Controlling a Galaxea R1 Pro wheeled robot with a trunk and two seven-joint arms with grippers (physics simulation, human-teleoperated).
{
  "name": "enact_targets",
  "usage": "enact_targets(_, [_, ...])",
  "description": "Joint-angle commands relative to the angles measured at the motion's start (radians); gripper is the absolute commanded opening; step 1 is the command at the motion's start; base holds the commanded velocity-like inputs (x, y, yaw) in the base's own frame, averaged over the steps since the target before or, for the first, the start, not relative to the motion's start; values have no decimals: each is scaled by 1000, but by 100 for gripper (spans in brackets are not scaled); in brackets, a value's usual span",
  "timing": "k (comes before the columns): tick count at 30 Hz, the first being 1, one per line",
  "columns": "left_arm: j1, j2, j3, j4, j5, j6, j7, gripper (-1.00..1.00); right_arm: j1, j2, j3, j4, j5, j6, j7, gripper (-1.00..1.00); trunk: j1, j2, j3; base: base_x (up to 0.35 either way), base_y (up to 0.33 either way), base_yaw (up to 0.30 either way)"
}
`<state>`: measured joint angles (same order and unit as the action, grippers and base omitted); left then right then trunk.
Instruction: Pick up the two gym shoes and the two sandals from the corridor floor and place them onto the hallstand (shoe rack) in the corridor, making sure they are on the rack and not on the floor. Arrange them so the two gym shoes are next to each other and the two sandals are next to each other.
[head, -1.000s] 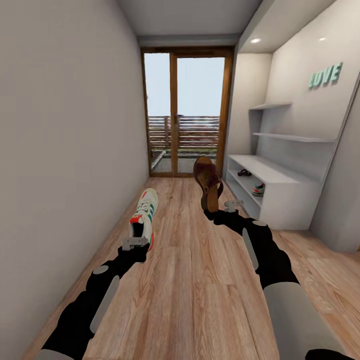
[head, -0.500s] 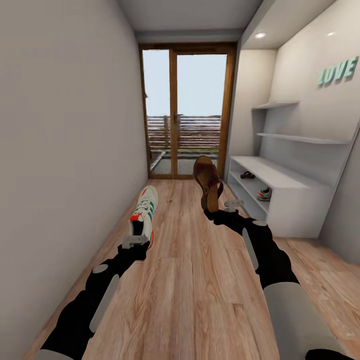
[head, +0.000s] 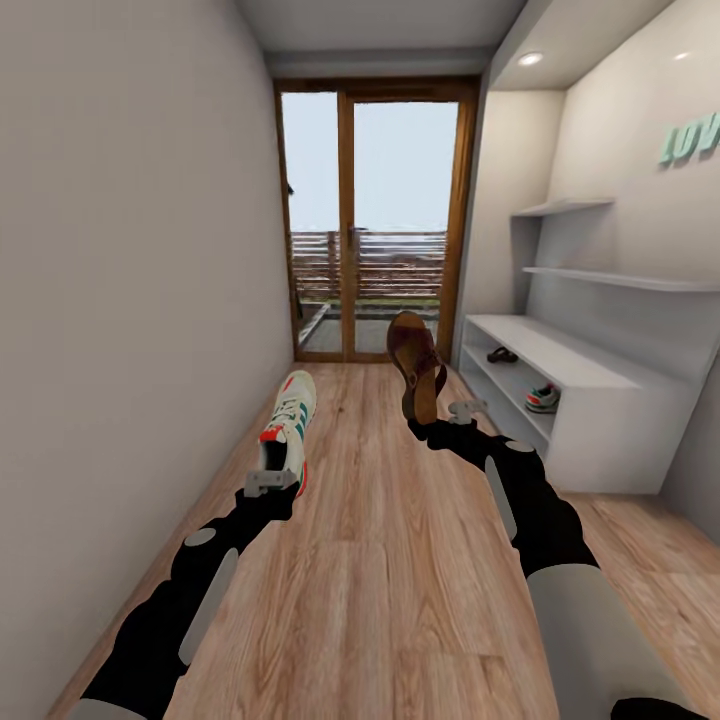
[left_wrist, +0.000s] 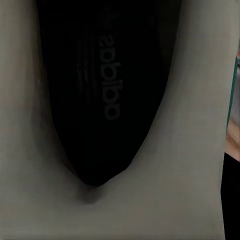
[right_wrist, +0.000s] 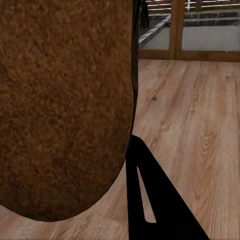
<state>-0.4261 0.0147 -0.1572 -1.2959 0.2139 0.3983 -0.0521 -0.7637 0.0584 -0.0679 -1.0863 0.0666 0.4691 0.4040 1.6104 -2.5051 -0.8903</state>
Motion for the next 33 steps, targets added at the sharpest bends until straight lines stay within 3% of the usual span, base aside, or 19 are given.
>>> enact_targets(1, [-1,1,-1,-1,5,5,0,-100,-1,1,-4,-1,6,5,9,-100,0,0,-1,342,0,0])
enact_targets(33, [0,1,-1,-1,5,5,0,-100,-1,1,-6,-2,6,5,9,-100,0,0,-1,342,15,0])
